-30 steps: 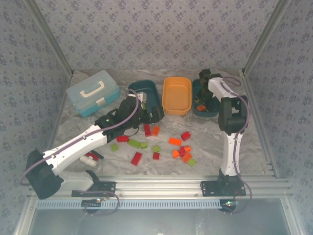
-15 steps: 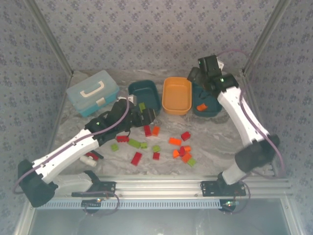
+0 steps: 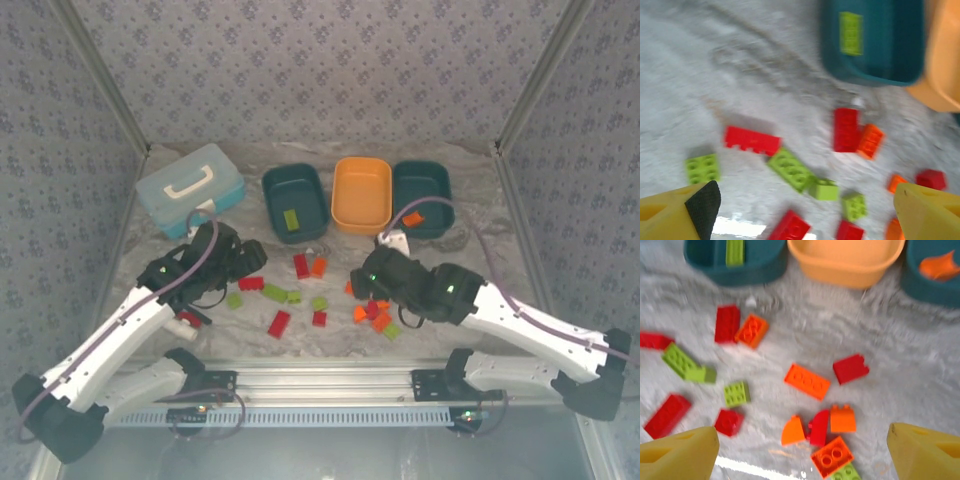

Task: Sort the legos into containers by color

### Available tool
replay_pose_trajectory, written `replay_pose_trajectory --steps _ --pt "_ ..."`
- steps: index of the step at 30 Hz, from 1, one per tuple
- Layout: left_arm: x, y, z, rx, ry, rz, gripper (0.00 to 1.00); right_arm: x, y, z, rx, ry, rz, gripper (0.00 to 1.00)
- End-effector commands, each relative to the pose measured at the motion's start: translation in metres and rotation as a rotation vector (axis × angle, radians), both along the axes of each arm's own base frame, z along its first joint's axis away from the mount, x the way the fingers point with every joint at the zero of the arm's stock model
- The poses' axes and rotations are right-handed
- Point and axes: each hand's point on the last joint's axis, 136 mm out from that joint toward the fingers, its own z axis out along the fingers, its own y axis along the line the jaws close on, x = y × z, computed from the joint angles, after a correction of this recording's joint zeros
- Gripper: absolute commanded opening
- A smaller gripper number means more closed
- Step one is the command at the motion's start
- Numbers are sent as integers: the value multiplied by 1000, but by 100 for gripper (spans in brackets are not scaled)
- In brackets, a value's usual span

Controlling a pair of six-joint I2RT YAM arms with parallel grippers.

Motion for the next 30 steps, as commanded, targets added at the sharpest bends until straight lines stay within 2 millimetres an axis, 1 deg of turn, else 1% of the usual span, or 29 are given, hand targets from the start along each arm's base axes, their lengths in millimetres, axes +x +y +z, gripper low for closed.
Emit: replay_pose_trajectory --steps 1,2,4,7,9,11,15,17,19,21,26,28,29,30 --pt "-14 23 -46 -37 209 130 89 -10 11 -9 49 20 -4 89" --pt "-12 21 -54 -75 230 149 88 -10 13 -10 49 18 -4 88" --pt "-7 17 -60 -126 238 183 87 -8 19 -9 58 12 6 88" --pt "9 15 -52 -141 177 199 86 -8 31 -11 87 5 56 88" --pt "14 23 -49 -84 171 212 86 -9 38 -14 103 16 83 88" --pt "14 31 -53 -30 215 219 86 -8 40 -16 103 24 83 88" --pt "10 31 -68 -14 269 215 86 -9 40 -21 105 28 80 88" --pt "5 38 -75 33 310 230 85 -9 41 -23 112 32 80 88" --pt "0 40 -79 50 334 234 77 -10 42 -25 111 37 78 88" --pt "-8 41 -86 56 341 236 74 -9 41 -26 108 39 73 88" --pt "-35 41 -108 89 391 202 73 -8 40 -30 112 46 70 88" --pt "-41 42 -117 105 414 194 73 -10 46 -32 138 64 96 88" --pt "-42 42 -121 112 423 193 73 -13 52 -34 160 81 127 90" --pt "-42 42 -124 117 429 191 72 -14 61 -31 202 78 162 91"
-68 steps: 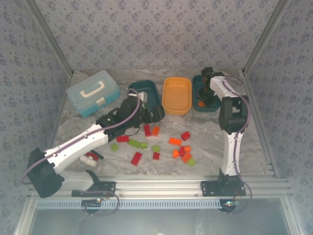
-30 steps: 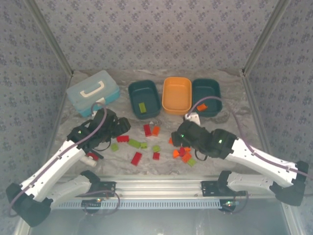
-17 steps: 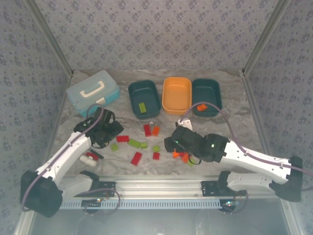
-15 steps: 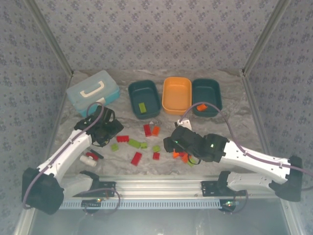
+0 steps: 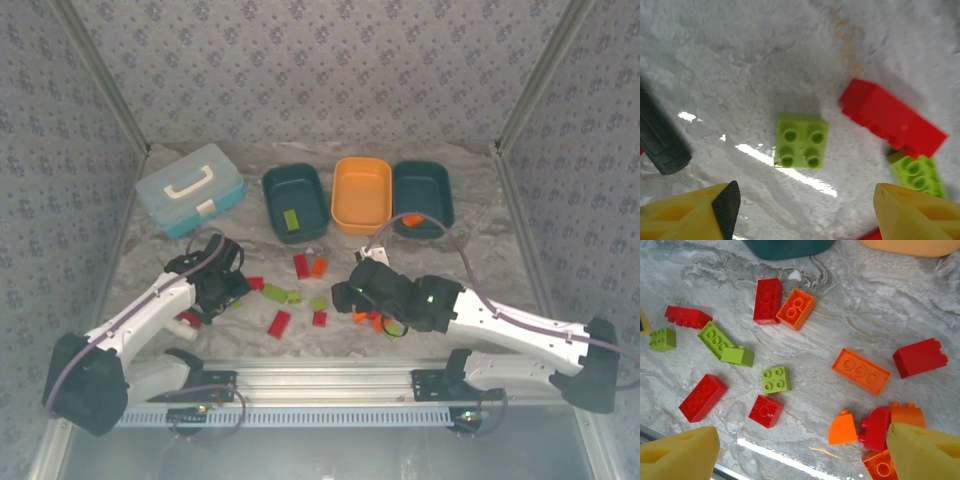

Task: Sort the legos into containers by color

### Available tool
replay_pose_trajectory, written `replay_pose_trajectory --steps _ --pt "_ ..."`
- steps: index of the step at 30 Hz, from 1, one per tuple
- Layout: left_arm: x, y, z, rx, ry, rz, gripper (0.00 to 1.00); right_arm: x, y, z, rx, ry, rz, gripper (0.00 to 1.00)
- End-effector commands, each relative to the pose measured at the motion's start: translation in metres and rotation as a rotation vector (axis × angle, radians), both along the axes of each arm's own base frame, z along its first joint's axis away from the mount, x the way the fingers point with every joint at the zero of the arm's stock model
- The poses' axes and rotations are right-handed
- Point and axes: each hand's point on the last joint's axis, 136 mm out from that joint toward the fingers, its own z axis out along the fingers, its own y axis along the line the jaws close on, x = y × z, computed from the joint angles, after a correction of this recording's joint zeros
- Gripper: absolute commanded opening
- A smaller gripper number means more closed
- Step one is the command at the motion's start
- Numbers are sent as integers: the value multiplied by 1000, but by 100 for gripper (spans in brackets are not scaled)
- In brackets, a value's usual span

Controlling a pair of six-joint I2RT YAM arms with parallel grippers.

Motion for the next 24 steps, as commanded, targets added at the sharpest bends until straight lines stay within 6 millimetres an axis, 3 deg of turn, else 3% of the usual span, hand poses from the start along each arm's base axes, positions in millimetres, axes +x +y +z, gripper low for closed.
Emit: replay_pose_trajectory --steps 1,5,13,22,24 --pt "-7 6 -11 40 36 4 72 -10 25 1 109 27 123 93" --pt "4 1 -19 26 6 -7 70 -21 44 8 221 25 218 96" --pt "14 -7 -33 49 29 -39 68 -19 39 2 212 33 197 96" --pt "13 3 -42 101 29 -32 34 -15 37 1 216 39 182 96" --pt "12 5 -38 111 16 -32 31 -15 37 2 219 38 185 95"
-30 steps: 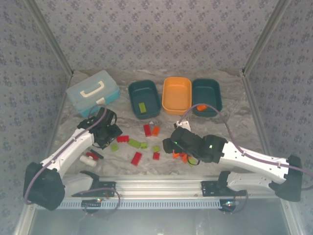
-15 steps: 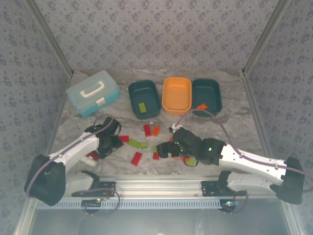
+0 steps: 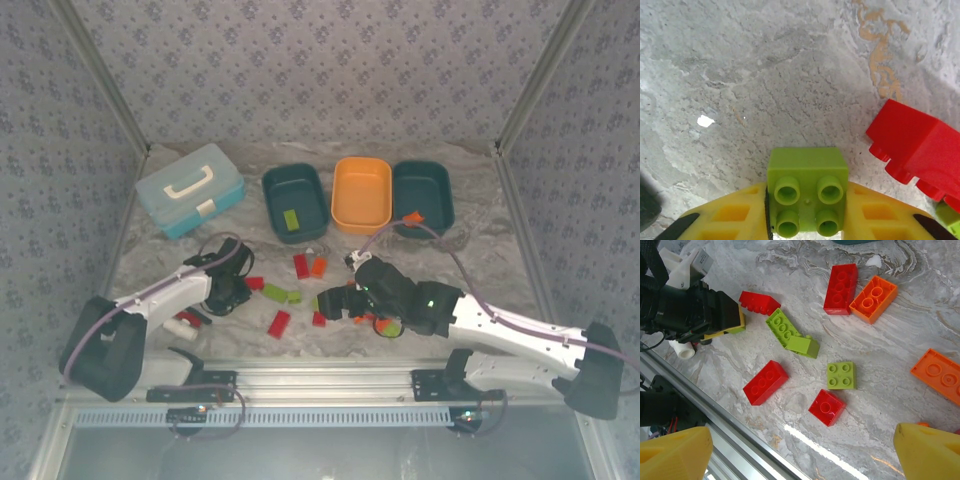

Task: Sort the legos into containers by color

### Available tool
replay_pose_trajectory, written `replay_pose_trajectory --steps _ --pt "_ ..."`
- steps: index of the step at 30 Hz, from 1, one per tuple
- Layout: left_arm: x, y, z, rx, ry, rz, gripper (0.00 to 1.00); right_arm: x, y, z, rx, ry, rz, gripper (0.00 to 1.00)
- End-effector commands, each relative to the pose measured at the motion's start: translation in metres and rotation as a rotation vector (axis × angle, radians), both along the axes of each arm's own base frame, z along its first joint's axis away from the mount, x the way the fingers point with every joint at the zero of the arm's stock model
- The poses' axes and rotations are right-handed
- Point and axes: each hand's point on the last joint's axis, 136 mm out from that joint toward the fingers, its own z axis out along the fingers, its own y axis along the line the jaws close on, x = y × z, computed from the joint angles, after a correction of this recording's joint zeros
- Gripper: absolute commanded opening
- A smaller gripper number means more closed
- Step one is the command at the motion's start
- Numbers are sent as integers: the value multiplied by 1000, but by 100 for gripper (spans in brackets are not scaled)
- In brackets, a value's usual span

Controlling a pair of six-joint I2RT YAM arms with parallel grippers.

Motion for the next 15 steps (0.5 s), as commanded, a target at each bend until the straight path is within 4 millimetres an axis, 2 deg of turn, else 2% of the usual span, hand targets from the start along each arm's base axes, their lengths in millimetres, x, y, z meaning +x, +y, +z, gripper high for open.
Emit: replay_pose_trajectory --steps 1,5,8,10,15 --pt "-1 8 6 41 -29 -1 30 0 -1 4 16 -12 11 95" --pt "0 15 42 66 -96 -9 30 3 -7 14 38 -28 -14 95" --pt "25 2 82 34 -208 -71 31 14 -20 26 51 -63 -80 95" --pt "52 -18 102 8 -238 -141 31 24 -32 29 37 -76 -137 94" --pt "125 -89 121 -70 -254 -287 27 46 -54 30 18 -59 -255 93"
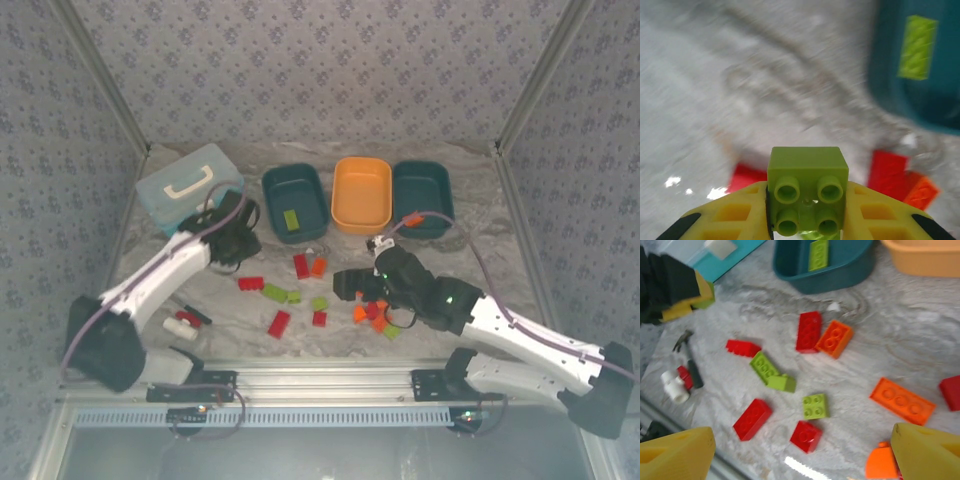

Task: Sort the legos into containers by color

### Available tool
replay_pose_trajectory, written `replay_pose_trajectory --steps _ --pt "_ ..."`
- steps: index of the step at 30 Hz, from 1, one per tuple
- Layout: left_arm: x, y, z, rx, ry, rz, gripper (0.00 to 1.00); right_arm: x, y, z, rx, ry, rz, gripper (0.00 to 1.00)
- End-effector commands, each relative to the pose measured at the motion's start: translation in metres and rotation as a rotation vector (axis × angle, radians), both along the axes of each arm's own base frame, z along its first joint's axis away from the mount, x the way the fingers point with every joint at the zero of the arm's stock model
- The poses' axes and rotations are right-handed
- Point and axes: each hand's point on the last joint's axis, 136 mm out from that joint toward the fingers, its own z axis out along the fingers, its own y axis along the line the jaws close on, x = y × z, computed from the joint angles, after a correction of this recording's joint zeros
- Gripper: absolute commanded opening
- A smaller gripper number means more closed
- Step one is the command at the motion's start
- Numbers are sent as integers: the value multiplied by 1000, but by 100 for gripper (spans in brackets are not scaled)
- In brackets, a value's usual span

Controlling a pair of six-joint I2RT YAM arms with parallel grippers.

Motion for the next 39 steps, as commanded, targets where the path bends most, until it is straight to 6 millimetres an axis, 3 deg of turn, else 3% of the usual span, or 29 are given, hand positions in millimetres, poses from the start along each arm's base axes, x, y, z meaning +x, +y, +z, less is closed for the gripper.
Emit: replay_pose_trajectory --steps 1,6,10,14,19,23,25,28,30,35,39 --pt "41 -50 5 -8 -16 -159 27 12 -17 7 -17 7 -89 93" --pt "98 -111 -17 -44 60 -244 27 16 -31 8 -27 17 -150 93" --pt "125 -134 -44 -29 112 -265 27 13 -44 0 -56 36 -191 93" --pt "131 -132 -66 16 166 -240 27 8 -64 -15 -102 81 -265 93" --pt "134 -144 -81 -16 173 -266 31 5 -68 -23 -90 97 -278 93" --pt "134 -138 -93 27 207 -259 32 4 -70 -23 -94 102 -279 93" --pt "131 -130 -95 60 223 -236 42 4 -74 -26 -107 111 -293 93" --pt "129 -126 -89 65 210 -218 58 3 -85 -34 -146 139 -344 94" --pt "131 -127 -78 54 181 -216 63 2 -94 -40 -167 167 -378 93" --pt "135 -129 -38 27 97 -216 67 3 -101 -45 -172 196 -408 90" --pt "135 -125 10 5 5 -197 71 4 -116 -38 -204 194 -463 89"
